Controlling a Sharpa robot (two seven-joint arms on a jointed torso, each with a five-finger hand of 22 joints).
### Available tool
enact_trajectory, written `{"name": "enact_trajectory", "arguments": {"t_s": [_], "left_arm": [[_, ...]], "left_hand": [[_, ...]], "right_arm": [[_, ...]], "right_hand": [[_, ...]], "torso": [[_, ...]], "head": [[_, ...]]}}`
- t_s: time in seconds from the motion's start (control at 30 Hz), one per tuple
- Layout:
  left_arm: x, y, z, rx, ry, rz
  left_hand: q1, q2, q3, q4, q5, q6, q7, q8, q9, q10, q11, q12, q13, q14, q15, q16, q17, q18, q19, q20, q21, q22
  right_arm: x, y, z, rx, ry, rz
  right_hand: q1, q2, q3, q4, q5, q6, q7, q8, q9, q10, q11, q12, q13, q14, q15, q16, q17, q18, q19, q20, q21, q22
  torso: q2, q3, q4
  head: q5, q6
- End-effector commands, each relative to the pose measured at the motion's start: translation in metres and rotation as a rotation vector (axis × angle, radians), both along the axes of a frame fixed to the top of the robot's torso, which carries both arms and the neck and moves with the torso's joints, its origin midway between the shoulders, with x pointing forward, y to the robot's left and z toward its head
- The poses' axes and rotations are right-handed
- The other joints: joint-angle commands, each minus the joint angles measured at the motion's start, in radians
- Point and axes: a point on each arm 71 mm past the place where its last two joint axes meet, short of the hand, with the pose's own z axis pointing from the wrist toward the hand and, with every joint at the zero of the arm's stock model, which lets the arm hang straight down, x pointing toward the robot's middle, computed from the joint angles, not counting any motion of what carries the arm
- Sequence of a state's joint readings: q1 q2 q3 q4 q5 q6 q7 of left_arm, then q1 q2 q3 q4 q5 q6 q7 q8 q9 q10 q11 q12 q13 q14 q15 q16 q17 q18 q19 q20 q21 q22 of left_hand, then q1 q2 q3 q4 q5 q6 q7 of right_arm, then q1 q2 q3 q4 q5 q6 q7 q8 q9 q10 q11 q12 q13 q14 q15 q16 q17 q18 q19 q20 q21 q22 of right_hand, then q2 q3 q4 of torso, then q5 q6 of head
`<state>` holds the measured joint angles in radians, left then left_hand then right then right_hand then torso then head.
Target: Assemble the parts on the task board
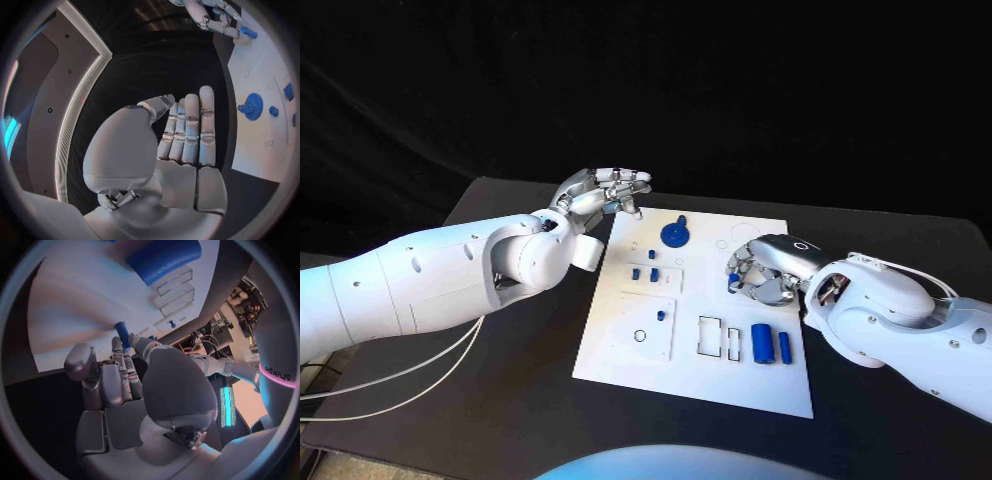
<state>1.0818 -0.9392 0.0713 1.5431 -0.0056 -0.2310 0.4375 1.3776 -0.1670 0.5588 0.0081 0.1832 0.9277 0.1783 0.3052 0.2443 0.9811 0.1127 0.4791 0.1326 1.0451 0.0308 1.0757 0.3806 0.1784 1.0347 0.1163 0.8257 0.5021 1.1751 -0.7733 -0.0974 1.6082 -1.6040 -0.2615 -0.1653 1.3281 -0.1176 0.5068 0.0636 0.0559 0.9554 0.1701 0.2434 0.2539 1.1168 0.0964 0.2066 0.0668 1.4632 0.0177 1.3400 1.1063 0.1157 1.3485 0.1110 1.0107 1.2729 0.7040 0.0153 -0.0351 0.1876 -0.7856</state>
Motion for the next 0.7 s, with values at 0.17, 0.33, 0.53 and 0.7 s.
{"name": "enact_trajectory", "arguments": {"t_s": [0.17,0.33,0.53,0.7], "left_arm": [[-0.0006,-0.0020,0.0017,-0.009,-0.013,-0.018],[-0.0006,-0.0016,0.0017,-0.009,-0.013,-0.016],[-0.0006,-0.0014,0.0017,-0.008,-0.012,-0.016],[-0.0005,-0.0010,0.0016,-0.008,-0.012,-0.015]], "left_hand": [[0.001,0.011,0.000,-0.008,0.006,-0.007,-0.001,-0.002,0.001,-0.006,-0.003,0.005,0.001,-0.006,0.002,0.006,0.001,0.006,-0.001,0.004,-0.002,0.000],[0.001,0.011,0.000,-0.008,0.006,-0.007,-0.001,-0.002,0.001,-0.006,-0.003,0.005,0.001,-0.006,0.002,0.006,0.001,0.006,-0.001,0.004,-0.002,0.000],[0.001,0.011,0.000,-0.008,0.006,-0.007,-0.001,-0.002,0.001,-0.006,-0.003,0.005,0.001,-0.006,0.002,0.006,0.001,0.006,-0.001,0.004,-0.002,0.000],[0.002,0.011,0.001,-0.010,0.006,-0.007,0.000,-0.002,0.002,-0.007,-0.003,0.006,0.002,-0.006,0.002,0.007,0.001,0.006,-0.001,0.004,-0.001,0.001]], "right_arm": [[-0.0003,0.0002,-0.0029,-0.041,0.010,0.003],[-0.0006,0.0001,-0.0026,-0.049,0.000,0.003],[-0.0015,0.0003,0.0002,-0.028,-0.025,0.000],[-0.0040,0.0006,0.0048,0.014,-0.055,-0.005]], "right_hand": [[0.001,-0.010,0.026,-0.005,-0.003,0.029,-0.008,0.012,0.007,0.018,-0.003,-0.013,0.001,0.014,-0.007,0.002,-0.005,-0.006,0.003,0.002,0.000,0.004],[0.019,0.016,0.081,-0.032,-0.004,0.069,-0.027,0.042,0.031,0.069,-0.020,-0.014,0.007,0.023,-0.021,0.021,0.027,-0.012,0.016,-0.011,0.034,0.028],[0.010,0.024,0.098,-0.041,-0.004,0.077,-0.033,0.058,0.049,0.094,-0.027,-0.017,0.009,0.027,-0.026,0.032,0.041,-0.016,0.026,-0.016,0.059,0.044],[-0.006,0.016,0.098,-0.042,-0.006,0.079,-0.038,0.068,0.063,0.107,-0.031,-0.021,0.011,0.029,-0.029,0.038,0.051,-0.019,0.032,-0.019,0.076,0.056]], "torso": [[0.000,-0.0007,0.0006],[0.000,-0.0007,0.0009],[0.000,-0.0011,0.0016],[-0.001,-0.0008,0.0010]], "head": [[-0.001,0.000],[-0.001,-0.001],[-0.001,0.000],[-0.001,0.001]]}}
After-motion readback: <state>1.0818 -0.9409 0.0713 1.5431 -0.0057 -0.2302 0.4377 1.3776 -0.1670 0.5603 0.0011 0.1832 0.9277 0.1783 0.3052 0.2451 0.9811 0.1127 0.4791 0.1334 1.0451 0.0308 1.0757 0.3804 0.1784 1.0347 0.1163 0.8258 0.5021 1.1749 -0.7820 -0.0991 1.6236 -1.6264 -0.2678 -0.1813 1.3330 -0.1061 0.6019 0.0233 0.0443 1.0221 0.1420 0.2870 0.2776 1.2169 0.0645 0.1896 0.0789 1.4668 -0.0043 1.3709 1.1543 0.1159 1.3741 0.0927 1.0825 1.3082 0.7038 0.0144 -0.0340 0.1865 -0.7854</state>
